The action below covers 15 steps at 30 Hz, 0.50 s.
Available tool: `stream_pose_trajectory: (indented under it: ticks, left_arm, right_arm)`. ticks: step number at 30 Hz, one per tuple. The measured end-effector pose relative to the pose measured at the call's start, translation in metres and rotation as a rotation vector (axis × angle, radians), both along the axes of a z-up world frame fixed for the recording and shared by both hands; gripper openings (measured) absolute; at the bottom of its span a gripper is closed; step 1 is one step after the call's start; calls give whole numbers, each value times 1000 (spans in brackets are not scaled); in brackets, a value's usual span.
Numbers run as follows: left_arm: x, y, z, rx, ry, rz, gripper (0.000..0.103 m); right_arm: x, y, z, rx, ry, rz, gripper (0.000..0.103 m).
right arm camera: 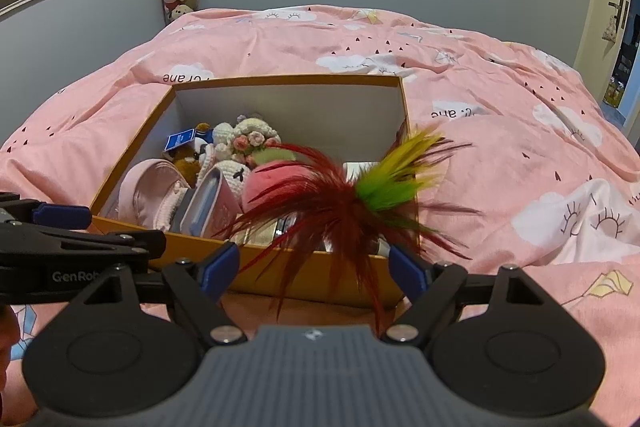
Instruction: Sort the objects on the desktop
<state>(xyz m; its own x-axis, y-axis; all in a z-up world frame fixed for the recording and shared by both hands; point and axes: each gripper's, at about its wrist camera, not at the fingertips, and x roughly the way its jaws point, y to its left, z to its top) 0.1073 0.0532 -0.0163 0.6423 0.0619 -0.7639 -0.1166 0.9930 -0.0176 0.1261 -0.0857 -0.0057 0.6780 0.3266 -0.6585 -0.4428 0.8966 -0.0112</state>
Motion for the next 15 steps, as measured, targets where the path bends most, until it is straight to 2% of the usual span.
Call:
stream_pose_trajectory:
  ticks: [15]
  left_arm:
    - [0, -1, 1, 12, -1, 0, 89]
  right_arm:
    - [0, 0, -2, 6, 5, -9, 83]
